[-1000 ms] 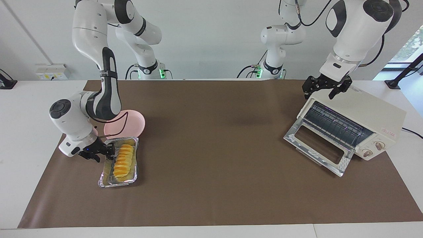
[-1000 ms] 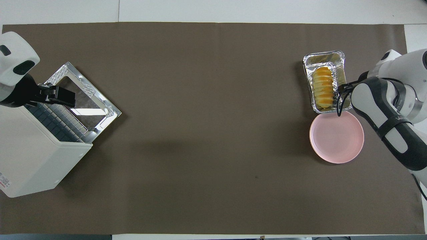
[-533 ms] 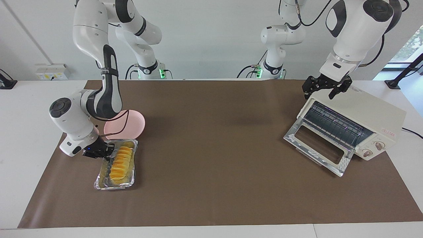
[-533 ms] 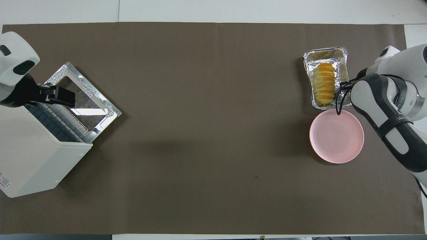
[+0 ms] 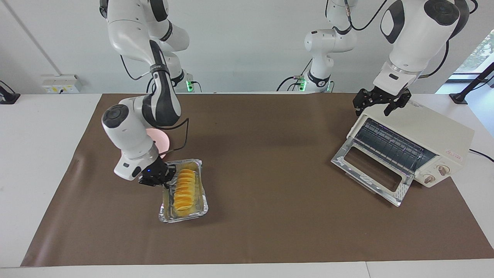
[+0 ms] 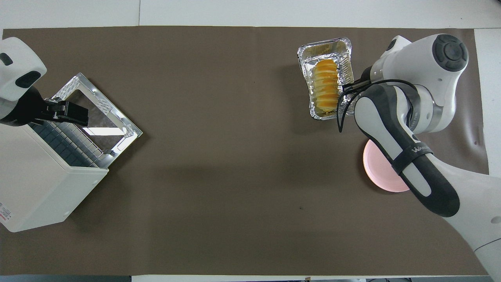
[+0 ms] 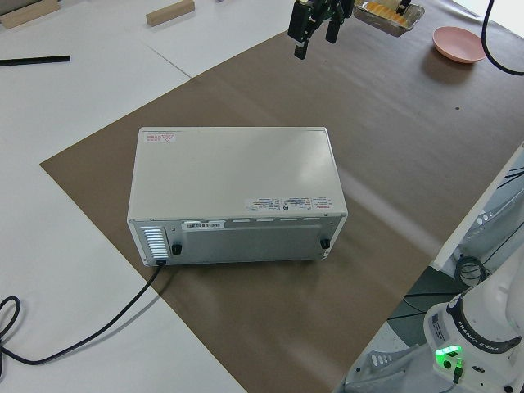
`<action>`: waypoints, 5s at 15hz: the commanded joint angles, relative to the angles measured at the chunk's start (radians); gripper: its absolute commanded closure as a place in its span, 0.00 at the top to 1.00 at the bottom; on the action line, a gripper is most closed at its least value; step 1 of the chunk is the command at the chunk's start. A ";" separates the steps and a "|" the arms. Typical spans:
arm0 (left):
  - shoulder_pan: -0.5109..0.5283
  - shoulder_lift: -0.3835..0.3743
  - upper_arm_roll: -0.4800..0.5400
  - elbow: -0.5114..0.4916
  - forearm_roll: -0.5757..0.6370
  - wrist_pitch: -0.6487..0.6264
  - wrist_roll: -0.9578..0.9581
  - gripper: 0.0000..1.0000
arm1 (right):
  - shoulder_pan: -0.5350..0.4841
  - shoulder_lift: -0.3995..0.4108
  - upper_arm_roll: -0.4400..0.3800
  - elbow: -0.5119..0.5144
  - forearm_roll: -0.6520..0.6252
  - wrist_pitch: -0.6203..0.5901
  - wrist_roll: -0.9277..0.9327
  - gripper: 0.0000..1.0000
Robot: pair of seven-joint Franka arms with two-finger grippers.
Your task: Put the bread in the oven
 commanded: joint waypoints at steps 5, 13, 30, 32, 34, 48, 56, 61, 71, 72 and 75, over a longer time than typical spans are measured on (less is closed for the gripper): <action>0.008 -0.019 -0.001 -0.020 -0.014 0.011 0.001 1.00 | 0.187 0.084 -0.002 0.160 0.014 -0.043 0.378 0.00; 0.008 -0.019 -0.001 -0.020 -0.014 0.011 0.001 1.00 | 0.314 0.277 -0.006 0.425 0.000 -0.083 0.561 0.00; 0.008 -0.019 -0.001 -0.020 -0.014 0.011 0.001 1.00 | 0.385 0.268 -0.008 0.251 0.000 0.066 0.584 0.35; 0.008 -0.019 -0.001 -0.020 -0.014 0.011 0.001 1.00 | 0.383 0.259 -0.017 0.288 -0.003 -0.024 0.601 0.77; 0.008 -0.019 -0.001 -0.020 -0.014 0.011 0.001 1.00 | 0.376 0.218 -0.031 0.302 -0.012 -0.076 0.599 1.00; 0.008 -0.025 -0.001 -0.025 -0.014 -0.043 -0.007 1.00 | -0.023 -0.206 -0.032 0.236 -0.019 -0.583 0.191 1.00; -0.027 -0.028 -0.011 -0.022 -0.020 -0.043 -0.149 1.00 | -0.155 -0.347 -0.045 0.186 -0.106 -0.819 0.098 1.00; -0.111 0.066 -0.010 0.062 -0.082 -0.031 -0.270 1.00 | -0.181 -0.464 -0.045 -0.008 -0.108 -0.729 0.093 1.00; -0.432 0.546 0.032 0.488 -0.074 0.126 -0.605 1.00 | -0.209 -0.456 -0.045 -0.003 -0.114 -0.661 0.145 1.00; -0.471 0.585 0.058 0.516 -0.073 0.136 -0.607 1.00 | -0.210 -0.456 -0.045 -0.003 -0.115 -0.650 0.151 1.00; -0.620 0.721 0.182 0.610 -0.077 0.179 -0.637 1.00 | -0.210 -0.456 -0.045 -0.006 -0.123 -0.637 0.157 1.00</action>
